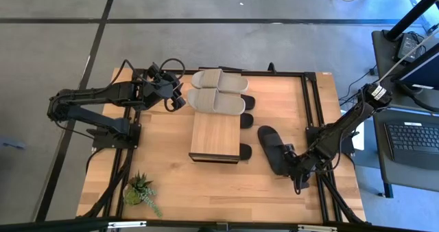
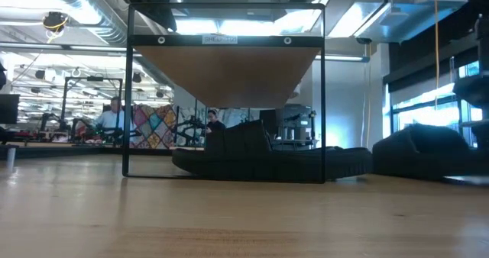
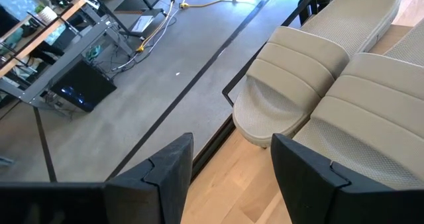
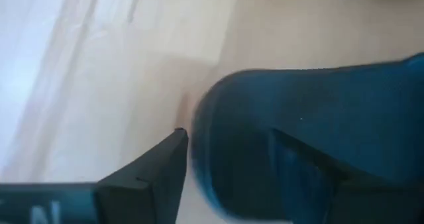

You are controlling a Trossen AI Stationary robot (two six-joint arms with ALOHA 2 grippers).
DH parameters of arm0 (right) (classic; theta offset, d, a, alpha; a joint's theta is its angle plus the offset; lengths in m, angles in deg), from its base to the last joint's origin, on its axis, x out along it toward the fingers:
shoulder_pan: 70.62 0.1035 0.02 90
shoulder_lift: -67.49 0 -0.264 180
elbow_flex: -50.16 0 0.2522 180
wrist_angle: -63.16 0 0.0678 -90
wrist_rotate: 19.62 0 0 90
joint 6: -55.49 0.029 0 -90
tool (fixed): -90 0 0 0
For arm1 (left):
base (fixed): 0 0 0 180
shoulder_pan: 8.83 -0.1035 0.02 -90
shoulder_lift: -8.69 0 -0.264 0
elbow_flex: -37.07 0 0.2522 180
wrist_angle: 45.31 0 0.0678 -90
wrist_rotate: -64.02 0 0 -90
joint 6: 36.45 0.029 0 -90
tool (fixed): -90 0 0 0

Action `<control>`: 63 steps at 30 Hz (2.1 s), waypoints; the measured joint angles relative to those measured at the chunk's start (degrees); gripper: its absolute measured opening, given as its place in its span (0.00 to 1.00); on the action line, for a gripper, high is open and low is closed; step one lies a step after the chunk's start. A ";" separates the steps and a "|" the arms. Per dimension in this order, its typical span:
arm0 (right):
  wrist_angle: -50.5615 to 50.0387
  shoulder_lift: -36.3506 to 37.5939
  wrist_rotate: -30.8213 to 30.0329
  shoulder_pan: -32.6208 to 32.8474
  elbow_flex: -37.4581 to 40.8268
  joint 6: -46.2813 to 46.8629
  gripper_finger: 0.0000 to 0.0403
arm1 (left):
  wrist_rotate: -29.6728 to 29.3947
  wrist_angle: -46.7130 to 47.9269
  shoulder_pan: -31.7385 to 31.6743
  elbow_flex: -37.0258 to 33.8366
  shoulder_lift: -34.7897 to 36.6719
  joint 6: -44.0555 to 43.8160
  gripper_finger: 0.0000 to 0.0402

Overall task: Pick and place slides into the shelf
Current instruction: Put the black slide under the shelf

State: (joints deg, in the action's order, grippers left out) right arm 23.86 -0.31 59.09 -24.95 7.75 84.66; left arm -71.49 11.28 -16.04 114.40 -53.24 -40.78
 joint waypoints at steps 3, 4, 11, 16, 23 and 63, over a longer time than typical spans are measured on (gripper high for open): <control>-0.61 0.01 4.59 0.00 0.00 2.90 0.55 | 0.01 0.00 0.00 0.00 0.00 -0.01 0.48; -0.61 0.01 5.71 0.00 -0.01 3.91 0.55 | 0.01 0.00 0.00 0.00 0.00 -0.01 0.48; -0.50 0.05 13.65 -0.52 -0.17 17.56 0.56 | 0.01 0.00 0.00 0.00 0.00 -0.01 0.48; -0.47 0.07 14.19 -2.31 -2.53 26.89 0.56 | 0.01 -0.02 0.00 0.00 0.00 -0.01 0.48; -5.50 0.07 16.99 -5.36 -4.11 34.16 0.56 | 0.01 -0.01 -0.02 0.00 0.00 -0.01 0.48; -17.22 0.10 17.10 -20.76 0.09 33.39 0.56 | 0.87 -20.07 -0.02 -16.18 13.37 3.17 0.48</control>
State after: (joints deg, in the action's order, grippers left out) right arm 6.64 -0.21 76.19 -45.72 7.84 118.05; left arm -70.62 -8.79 -16.06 98.23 -39.87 -37.61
